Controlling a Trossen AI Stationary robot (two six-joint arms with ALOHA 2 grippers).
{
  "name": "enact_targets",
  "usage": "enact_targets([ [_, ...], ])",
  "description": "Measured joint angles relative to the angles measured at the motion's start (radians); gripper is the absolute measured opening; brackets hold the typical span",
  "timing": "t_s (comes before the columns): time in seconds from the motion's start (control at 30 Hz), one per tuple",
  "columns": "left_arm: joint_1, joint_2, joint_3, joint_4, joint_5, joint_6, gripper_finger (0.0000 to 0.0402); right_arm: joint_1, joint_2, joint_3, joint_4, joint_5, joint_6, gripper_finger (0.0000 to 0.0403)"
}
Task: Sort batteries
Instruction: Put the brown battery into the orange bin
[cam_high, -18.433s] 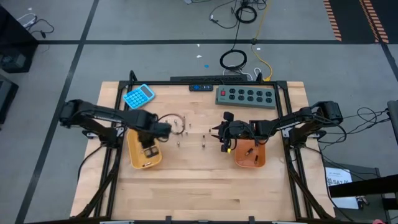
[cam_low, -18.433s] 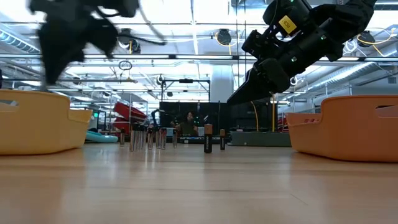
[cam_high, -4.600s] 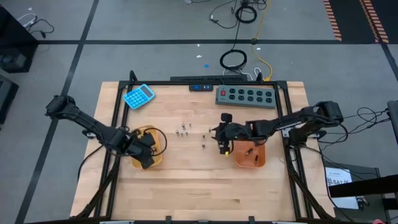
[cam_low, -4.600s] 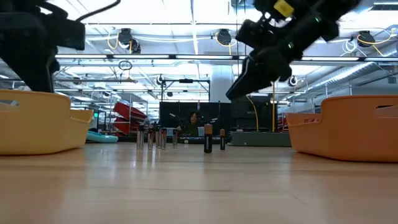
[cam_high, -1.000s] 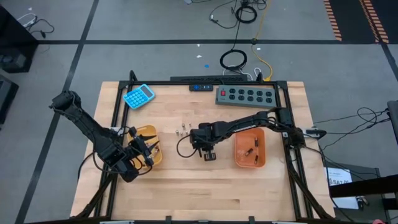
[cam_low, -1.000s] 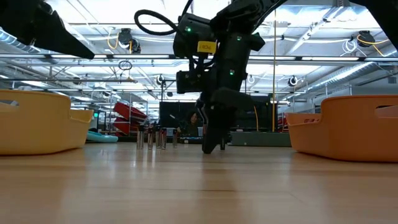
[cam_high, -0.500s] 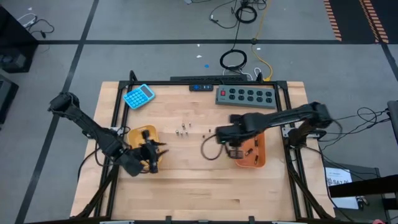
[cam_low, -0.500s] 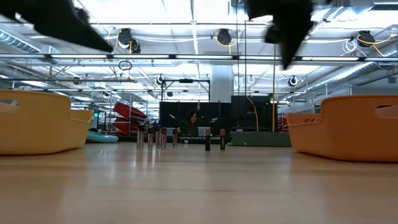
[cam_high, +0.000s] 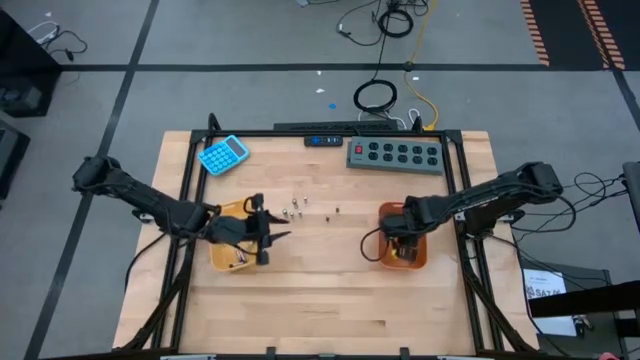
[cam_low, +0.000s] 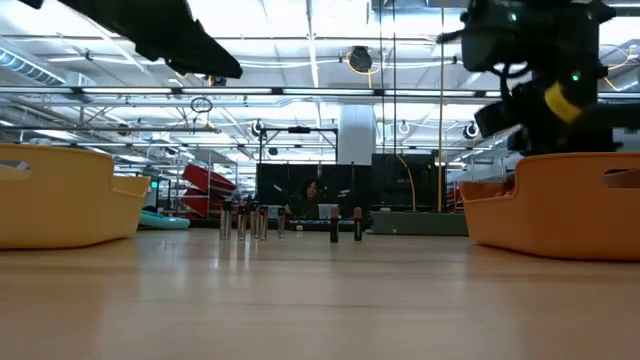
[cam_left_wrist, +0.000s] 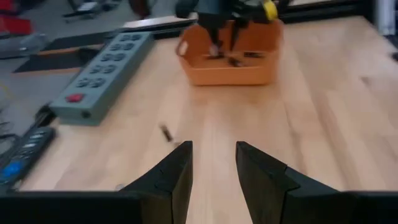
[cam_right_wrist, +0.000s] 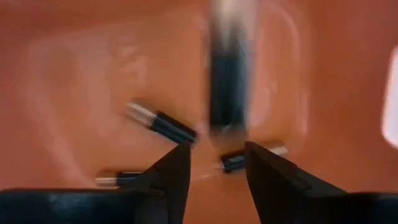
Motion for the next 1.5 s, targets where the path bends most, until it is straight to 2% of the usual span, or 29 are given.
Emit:
enact_targets([
  [0.1,0.018,0.013,0.0,0.04,-0.002,-0.001,0.0132,0.008,-0.016,-0.007,-0.017,0.056,0.027,0.0155],
  [0.23,0.068,0.056,0.006,0.103,-0.039,-0.097,0.0132,0.023,-0.033,0.059,-0.025,0.159,0.007,0.0159],
  [0.37,0.141,0.107,0.009,0.1,0.091,-0.152,0.0132,0.034,-0.043,0.17,-0.024,0.261,-0.047,0.0154],
  [0.47,0.194,0.152,0.009,0.1,0.159,-0.154,0.0132,0.038,-0.042,0.221,0.104,0.327,-0.156,0.0153],
  [0.57,0.259,0.202,0.008,0.113,0.244,-0.138,0.0132,0.006,-0.03,0.223,0.306,0.303,-0.3,0.0153],
  [0.7,0.306,0.266,0.008,0.194,0.324,-0.13,0.0132,-0.071,0.04,0.22,0.445,0.237,-0.427,0.0153],
  [0.87,0.286,0.319,0.007,0.305,0.308,-0.088,0.0132,-0.183,0.129,0.219,0.541,0.138,-0.507,0.0153],
  [0.97,0.235,0.335,0.007,0.342,0.238,-0.051,0.0132,-0.233,0.172,0.22,0.589,0.109,-0.539,0.0153],
  [1.07,0.18,0.341,0.007,0.365,0.161,-0.026,0.0132,-0.267,0.219,0.247,0.588,0.056,-0.549,0.0153],
  [1.37,0.055,0.341,0.006,0.336,0.166,-0.025,0.0132,-0.298,0.424,0.435,0.457,0.031,-0.615,0.0154],
  [1.5,0.007,0.341,-0.001,0.312,0.156,-0.05,0.0132,-0.306,0.474,0.478,0.416,0.019,-0.625,0.0154],
])
